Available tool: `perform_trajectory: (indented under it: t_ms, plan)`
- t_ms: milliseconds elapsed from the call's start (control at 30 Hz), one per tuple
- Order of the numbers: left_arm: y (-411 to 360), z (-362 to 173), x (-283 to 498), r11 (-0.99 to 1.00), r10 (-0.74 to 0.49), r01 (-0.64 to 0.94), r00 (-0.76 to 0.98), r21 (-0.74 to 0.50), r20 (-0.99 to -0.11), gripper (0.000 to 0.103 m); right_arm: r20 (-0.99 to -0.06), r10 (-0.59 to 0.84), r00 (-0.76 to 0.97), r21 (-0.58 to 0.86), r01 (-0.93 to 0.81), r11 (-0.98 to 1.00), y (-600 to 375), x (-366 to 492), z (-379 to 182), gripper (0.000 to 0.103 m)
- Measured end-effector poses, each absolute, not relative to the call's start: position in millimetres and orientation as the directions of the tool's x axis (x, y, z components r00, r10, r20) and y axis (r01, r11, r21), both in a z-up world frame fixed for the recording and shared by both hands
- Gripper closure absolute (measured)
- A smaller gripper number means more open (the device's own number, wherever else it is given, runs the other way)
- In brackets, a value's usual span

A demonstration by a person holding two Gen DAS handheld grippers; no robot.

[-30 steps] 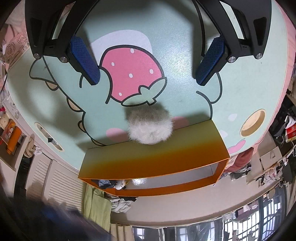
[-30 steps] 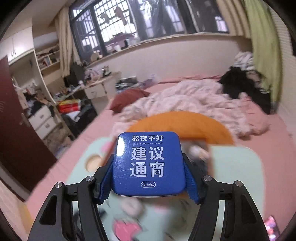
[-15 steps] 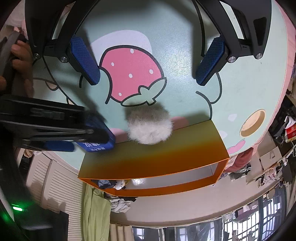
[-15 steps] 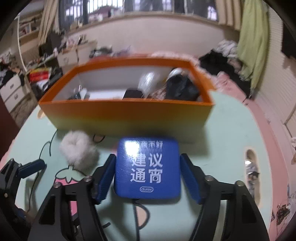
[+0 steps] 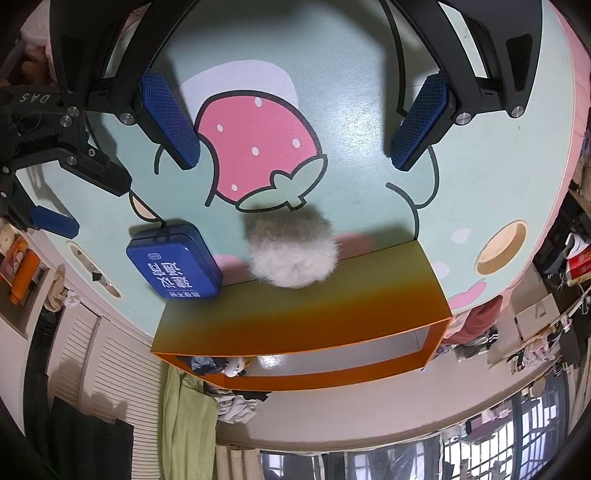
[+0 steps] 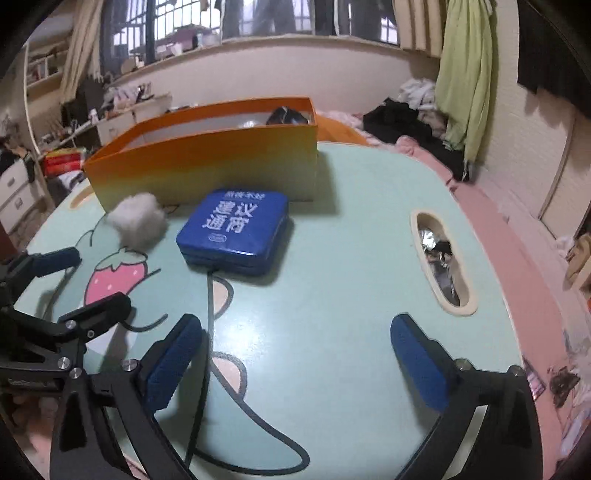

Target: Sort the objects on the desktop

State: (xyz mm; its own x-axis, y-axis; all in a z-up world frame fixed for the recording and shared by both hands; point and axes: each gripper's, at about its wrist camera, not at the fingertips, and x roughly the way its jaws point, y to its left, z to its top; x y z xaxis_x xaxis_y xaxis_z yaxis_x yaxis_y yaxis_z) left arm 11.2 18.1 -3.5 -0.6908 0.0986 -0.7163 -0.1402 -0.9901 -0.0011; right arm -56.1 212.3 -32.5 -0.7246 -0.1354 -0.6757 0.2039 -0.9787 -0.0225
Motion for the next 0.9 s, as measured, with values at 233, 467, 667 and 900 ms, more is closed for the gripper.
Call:
perform_trajectory:
  t_ms: [233,467,667,900]
  plan:
    - [5.3,14.8,21.5,-0.996,0.071,-0.091,-0.750,-0.004,-0.658,0.012,-0.667,-0.143,-0.731,-0.020,0.210,-0.978,215.4,-55.0,-37.0,0.000]
    - [8.5,104.0,-25.2,-0.945,0.326,-0.233,-0.686,-0.228,-0.650,0.047,-0.663,-0.143,-0.735,-0.023,0.211,-0.977,213.4,-53.5,-35.3,0.000]
    - [33.7,79.6,-131.2,-0.944,0.330,-0.140,-0.451,-0.299,-0.830,0.069,-0.662,-0.147,-0.735,-0.021,0.214,-0.977,214.0,-52.4,-34.6,0.000]
    - [67.5,40.8,-164.0,-0.976,0.212,-0.115,-0.341,-0.183,-0.916,0.069,-0.662,-0.150,-0.734,-0.018,0.216,-0.976,213.7,-51.9,-34.2,0.000]
